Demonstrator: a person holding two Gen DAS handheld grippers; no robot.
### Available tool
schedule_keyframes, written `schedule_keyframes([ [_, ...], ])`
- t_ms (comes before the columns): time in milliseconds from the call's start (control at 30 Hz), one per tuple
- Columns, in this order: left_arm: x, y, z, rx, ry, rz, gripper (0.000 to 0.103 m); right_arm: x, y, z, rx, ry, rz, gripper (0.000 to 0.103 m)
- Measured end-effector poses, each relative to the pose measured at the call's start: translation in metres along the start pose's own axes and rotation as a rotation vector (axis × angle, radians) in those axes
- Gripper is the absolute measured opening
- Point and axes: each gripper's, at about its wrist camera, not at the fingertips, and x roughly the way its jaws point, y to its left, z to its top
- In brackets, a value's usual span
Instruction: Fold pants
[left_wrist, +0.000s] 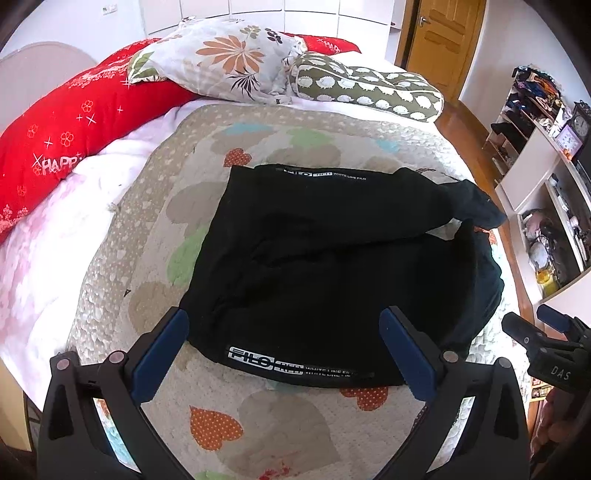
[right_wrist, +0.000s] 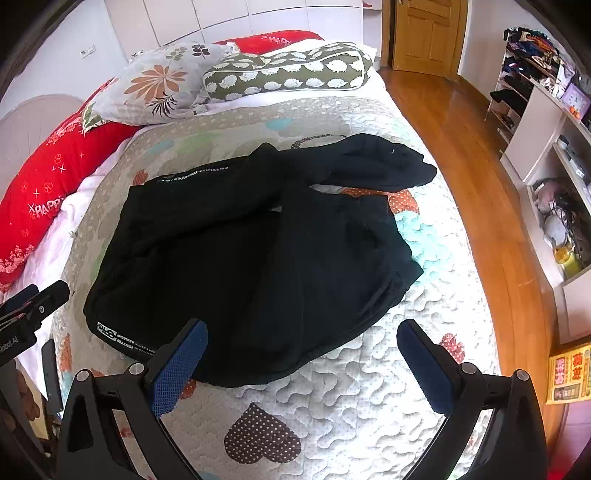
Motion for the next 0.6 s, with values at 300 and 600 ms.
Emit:
schedule_keyframes([
  [300, 0.01, 0.01, -0.007, -0.029, 0.033, -0.03, 0.103, 0.016, -0.021, -0.004, 0.063, 0.03, -0.002, 0.103],
  [600, 0.055, 0.058, -0.04, -0.223, 0.143, -0.039, 0.103, 0.048, -0.081, -0.012, 0.23, 0.058, -0.039, 0.101],
])
